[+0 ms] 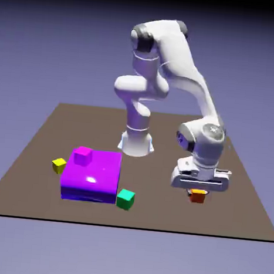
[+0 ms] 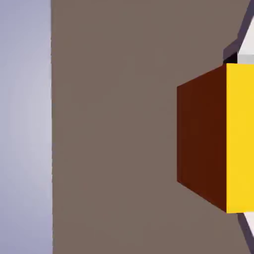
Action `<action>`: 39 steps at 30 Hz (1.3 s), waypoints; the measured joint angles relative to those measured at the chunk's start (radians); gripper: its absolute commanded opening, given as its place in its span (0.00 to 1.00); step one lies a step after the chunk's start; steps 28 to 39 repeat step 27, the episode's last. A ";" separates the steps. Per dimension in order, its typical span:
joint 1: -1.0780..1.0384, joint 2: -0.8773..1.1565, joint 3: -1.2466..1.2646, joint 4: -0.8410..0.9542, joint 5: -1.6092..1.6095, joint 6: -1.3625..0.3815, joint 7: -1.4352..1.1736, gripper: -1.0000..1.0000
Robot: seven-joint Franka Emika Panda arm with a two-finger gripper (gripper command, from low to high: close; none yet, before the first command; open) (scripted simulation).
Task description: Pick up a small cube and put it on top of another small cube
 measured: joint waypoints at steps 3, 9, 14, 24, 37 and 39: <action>-0.109 -0.060 0.005 -0.060 0.057 0.016 0.094 0.00; -0.326 -0.180 0.016 -0.179 0.172 0.047 0.281 0.00; -0.464 -0.257 0.023 -0.256 0.246 0.066 0.400 0.00; -0.373 -0.132 -0.060 -0.256 0.231 0.191 0.407 1.00; -0.453 -0.241 0.012 -0.256 0.243 0.082 0.401 1.00; -0.453 -0.241 0.012 -0.256 0.243 0.082 0.401 1.00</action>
